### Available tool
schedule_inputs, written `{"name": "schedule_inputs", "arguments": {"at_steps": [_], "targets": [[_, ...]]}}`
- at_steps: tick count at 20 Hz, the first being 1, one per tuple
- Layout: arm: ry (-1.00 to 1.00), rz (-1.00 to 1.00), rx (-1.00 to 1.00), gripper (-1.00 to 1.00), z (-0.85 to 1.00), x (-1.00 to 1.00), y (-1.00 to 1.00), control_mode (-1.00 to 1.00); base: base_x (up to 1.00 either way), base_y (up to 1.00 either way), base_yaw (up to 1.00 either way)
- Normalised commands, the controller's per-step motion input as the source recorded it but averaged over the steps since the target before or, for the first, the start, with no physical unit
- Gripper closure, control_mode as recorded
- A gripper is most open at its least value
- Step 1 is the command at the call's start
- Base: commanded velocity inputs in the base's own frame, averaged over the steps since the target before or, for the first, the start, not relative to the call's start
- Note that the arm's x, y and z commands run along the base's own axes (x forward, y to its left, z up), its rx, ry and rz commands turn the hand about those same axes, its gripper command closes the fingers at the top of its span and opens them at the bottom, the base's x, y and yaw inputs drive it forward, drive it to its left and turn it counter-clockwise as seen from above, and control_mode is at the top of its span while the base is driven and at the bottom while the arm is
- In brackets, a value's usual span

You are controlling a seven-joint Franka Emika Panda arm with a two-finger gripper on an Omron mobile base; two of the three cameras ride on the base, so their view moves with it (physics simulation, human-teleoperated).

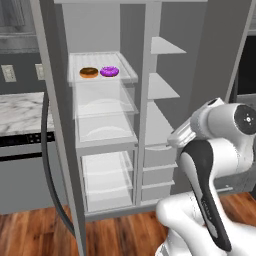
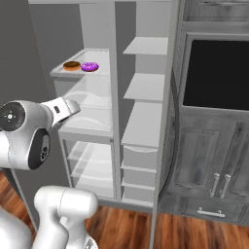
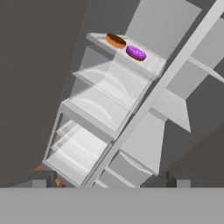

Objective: Take the donuts from the fridge and place them on the empty tray on the dining counter.

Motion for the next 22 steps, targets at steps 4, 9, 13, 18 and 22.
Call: {"name": "schedule_inputs", "arguments": {"at_steps": [4,9,13,18,22], "targets": [[0.00,0.00,0.02,-1.00,0.00,-0.02,-0.22,-1.00,0.00,0.00,0.00],[0.00,0.03,0.00,-1.00,0.00,-0.01,0.00,-1.00,0.00,0.00,0.00],[0.00,0.01,0.00,-1.00,0.00,0.05,0.00,-1.00,0.00,0.00,0.00],[0.03,0.01,0.00,-1.00,0.00,0.00,0.00,1.00,0.00,0.00,0.07],[0.00,0.00,0.00,-1.00,0.00,0.00,0.00,1.00,0.00,0.21,0.18]]}}
